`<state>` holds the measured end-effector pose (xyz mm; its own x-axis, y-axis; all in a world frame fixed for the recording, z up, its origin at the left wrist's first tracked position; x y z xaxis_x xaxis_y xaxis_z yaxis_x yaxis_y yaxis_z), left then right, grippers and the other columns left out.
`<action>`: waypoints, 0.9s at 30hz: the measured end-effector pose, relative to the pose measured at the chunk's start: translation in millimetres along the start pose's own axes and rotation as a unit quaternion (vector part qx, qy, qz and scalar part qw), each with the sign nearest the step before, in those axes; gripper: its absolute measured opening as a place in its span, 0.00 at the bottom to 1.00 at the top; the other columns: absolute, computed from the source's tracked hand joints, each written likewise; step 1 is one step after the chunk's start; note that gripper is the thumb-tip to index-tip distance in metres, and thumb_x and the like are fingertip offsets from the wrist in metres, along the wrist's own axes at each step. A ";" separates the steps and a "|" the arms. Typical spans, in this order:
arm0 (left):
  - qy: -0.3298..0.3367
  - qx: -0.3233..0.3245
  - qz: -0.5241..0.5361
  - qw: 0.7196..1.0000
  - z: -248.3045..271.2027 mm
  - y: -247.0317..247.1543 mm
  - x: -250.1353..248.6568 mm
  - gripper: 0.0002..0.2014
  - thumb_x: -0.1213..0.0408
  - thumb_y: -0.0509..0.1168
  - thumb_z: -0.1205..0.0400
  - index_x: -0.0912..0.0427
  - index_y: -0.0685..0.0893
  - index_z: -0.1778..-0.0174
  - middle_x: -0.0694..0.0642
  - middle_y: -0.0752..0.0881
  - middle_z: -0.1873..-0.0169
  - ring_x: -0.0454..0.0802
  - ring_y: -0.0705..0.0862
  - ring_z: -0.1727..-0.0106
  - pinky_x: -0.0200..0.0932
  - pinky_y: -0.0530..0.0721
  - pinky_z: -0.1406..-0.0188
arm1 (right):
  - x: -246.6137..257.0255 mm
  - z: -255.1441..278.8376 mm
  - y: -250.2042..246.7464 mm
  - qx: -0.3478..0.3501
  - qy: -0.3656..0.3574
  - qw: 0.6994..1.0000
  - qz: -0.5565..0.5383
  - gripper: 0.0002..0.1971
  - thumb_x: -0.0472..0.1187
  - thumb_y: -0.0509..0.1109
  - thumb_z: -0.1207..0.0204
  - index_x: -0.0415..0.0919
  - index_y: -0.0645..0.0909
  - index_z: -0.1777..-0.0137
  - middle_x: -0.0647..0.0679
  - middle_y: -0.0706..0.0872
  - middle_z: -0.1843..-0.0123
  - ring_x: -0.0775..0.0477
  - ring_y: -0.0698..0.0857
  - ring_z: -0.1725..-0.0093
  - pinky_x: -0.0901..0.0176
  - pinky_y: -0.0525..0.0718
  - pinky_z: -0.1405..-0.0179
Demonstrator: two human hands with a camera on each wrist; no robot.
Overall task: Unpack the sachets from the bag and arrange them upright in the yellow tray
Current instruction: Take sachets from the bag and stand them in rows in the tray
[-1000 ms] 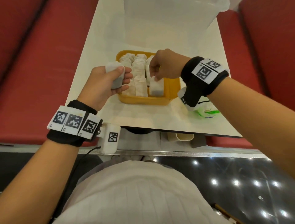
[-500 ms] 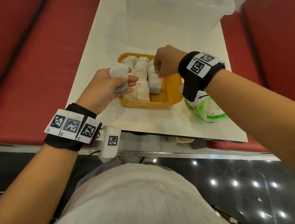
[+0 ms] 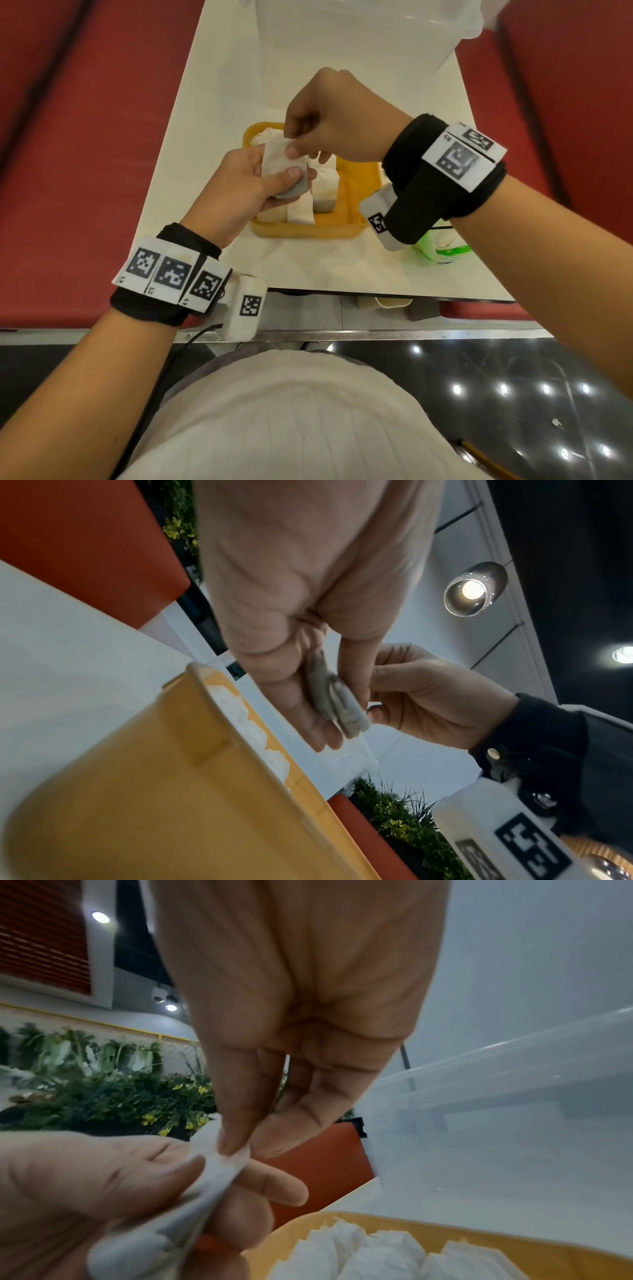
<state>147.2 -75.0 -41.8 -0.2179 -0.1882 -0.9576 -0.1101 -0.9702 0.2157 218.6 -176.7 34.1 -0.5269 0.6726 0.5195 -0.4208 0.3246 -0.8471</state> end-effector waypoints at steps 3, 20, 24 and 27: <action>-0.007 0.012 0.001 1.000 2.3 -0.8 -0.5 0.12 0.64 0.56 0.12 0.62 0.83 0.40 0.61 0.89 0.44 0.54 0.88 0.41 0.47 0.88 0.43 | -4.6 5.9 -3.7 -0.006 0.008 1.000 -0.027 0.07 0.35 0.74 0.24 0.35 0.86 0.48 0.46 0.87 0.63 0.61 0.86 0.72 0.70 0.86 0.69; -0.087 0.050 0.158 0.982 7.2 2.8 2.8 0.26 0.48 0.48 0.11 0.61 0.74 0.25 0.62 0.84 0.33 0.56 0.87 0.39 0.48 0.87 0.42 | 6.7 30.1 0.3 -0.055 0.057 0.986 -0.144 0.02 0.30 0.73 0.26 0.35 0.86 0.56 0.44 0.88 0.66 0.46 0.91 0.68 0.58 0.91 0.64; -0.055 0.062 0.100 0.992 12.0 9.4 0.9 0.17 0.59 0.59 0.15 0.63 0.79 0.33 0.58 0.88 0.43 0.53 0.88 0.44 0.47 0.86 0.40 | 1.3 29.4 1.8 -0.099 0.074 0.984 -0.129 0.02 0.29 0.73 0.26 0.31 0.86 0.55 0.42 0.88 0.66 0.49 0.90 0.71 0.64 0.88 0.70; -0.039 0.053 0.060 0.996 12.8 9.7 2.8 0.12 0.75 0.61 0.17 0.64 0.81 0.38 0.57 0.89 0.48 0.50 0.88 0.48 0.44 0.86 0.41 | 0.0 31.1 0.1 -0.113 0.064 0.988 -0.087 0.07 0.34 0.76 0.28 0.36 0.87 0.50 0.43 0.89 0.55 0.48 0.88 0.66 0.65 0.88 0.70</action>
<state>133.2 -83.0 -40.0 -0.3093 -0.2861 -0.9069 -0.1789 -0.9192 0.3509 195.6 -197.4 37.4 -0.3574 0.6674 0.6533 -0.3140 0.5729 -0.7571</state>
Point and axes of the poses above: each hand's wrist, its own z-axis away from the middle knuckle, its own y-axis out of the palm, x = y × z, the point moved 5 cm from there along -z, towards the middle knuckle
